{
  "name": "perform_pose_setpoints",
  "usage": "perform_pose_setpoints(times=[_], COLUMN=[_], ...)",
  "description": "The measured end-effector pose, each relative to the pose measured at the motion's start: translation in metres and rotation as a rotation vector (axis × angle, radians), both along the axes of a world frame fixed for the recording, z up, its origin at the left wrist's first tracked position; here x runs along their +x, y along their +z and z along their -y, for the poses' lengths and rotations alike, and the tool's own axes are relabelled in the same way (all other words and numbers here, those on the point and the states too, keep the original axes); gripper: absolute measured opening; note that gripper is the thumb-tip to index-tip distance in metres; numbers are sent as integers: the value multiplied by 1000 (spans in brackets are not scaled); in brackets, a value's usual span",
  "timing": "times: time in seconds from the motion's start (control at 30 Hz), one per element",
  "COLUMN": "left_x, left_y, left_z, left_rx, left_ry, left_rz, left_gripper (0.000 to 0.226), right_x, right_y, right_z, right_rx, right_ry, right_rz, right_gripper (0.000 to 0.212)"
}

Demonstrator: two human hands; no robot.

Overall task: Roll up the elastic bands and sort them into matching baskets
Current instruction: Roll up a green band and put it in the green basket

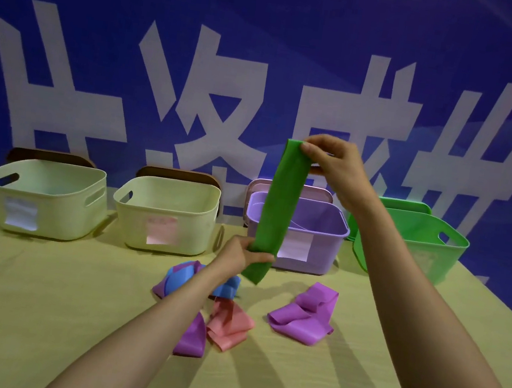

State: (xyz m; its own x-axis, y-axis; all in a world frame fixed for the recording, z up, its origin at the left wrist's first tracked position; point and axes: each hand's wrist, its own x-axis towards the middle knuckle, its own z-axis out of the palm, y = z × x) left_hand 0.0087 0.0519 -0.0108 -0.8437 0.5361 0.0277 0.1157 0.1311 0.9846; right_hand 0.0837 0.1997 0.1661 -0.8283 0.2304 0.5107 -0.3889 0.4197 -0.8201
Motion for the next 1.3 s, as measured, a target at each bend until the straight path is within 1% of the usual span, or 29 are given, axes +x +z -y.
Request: perform_pose_setpoints(times=[0.07, 0.13, 0.23, 0.3, 0.43, 0.57, 0.7, 0.87, 0.93, 1.0, 1.1, 1.17, 1.23, 1.27, 1.3], left_x=[-1, 4, 19, 32, 66, 95, 102, 99, 99, 97, 93, 94, 96, 97, 98], left_y=[-3, 2, 24, 39, 63, 68, 39, -38, -63, -79, -83, -76, -60, -50, -41], left_z=[3, 6, 10, 17, 43, 62, 69, 66, 64, 61, 58, 58, 59, 60, 61], left_rx=[-33, -7, 168, 232, 213, 186, 130, -42, -88, -131, -163, -218, -328, -381, -392], left_ry=[-25, -68, -51, -45, -125, -194, -179, -95, -41, 28, 72, 43, 28, 62, 121], left_rz=[-20, -31, -35, -61, -113, -65, 71, 206, 226, 184, 74, -12, -124, -191, -268], left_gripper=[32, 34, 29, 20, 15, 17, 16, 13, 19, 26, 28, 32, 40, 46, 50], right_x=[0, 2, 12, 21, 42, 52, 45, 34, 33, 31, 34, 40, 47, 52, 57], right_y=[-3, -5, -6, -6, 1, -1, -35, -117, -144, -162, -170, -168, -164, -162, -161], right_z=[2, 6, 14, 19, 26, 32, 36, 38, 37, 36, 36, 38, 42, 45, 47], right_rx=[-5, 20, 103, 145, 109, 66, 11, -28, -18, -12, 8, 44, 69, 74, 72], right_ry=[14, 38, 64, 68, 91, 129, 166, 163, 146, 111, 59, 55, 66, 72, 77], right_rz=[13, 31, 77, 79, 42, 72, 187, 374, 419, 419, 375, 331, 290, 270, 251], right_gripper=[10, 10, 12, 13, 9, 9, 8, 8, 7, 9, 15, 13, 9, 9, 9])
